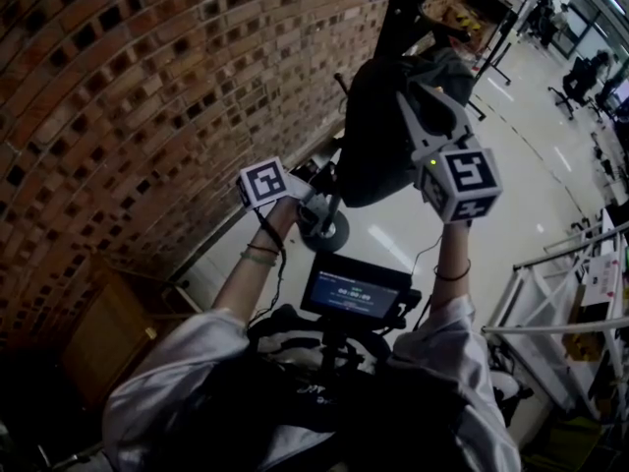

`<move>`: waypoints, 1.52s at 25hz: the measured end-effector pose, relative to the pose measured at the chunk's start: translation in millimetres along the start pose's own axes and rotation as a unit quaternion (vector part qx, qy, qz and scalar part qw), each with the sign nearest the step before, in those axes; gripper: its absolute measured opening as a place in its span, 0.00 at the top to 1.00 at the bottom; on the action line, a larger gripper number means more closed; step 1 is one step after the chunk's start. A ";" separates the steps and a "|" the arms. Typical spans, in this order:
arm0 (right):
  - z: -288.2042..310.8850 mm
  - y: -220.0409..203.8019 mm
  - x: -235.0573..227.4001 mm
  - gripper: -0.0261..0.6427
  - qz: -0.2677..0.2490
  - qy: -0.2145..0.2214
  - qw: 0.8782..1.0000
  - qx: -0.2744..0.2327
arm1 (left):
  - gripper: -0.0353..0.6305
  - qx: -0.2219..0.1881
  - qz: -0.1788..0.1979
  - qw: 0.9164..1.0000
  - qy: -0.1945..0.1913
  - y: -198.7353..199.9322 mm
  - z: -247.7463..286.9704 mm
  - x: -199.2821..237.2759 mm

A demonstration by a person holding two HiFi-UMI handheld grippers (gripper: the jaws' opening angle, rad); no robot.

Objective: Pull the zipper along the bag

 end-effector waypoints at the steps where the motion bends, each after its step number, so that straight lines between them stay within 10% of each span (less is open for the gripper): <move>1: 0.7 0.5 0.2 0.81 0.001 0.001 1.000 0.001 | 0.93 0.002 0.006 1.000 0.010 -0.2 -0.5 0.9; 12: 13.6 -4.0 -6.4 0.75 -0.051 -0.031 0.998 0.024 | 0.92 0.012 0.085 0.994 0.065 -0.1 -3.1 -10.1; 25: 6.4 -4.3 -21.1 0.97 -0.080 -0.077 0.993 0.041 | 0.92 0.008 0.086 0.994 0.069 1.2 -2.0 -15.2; 38: 11.8 2.2 -28.6 0.97 -0.081 -0.038 0.995 0.038 | 0.92 -0.010 0.061 0.997 0.053 1.3 0.3 -10.5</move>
Point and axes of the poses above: the fingertips, and each gripper's own axes: z forward along the fingers, x to its left, y out of its top, the point moved 2 cm from there along -z, backward along the fingers, and after that the axes turned 2 degrees about -z, right-handed, at the moved point
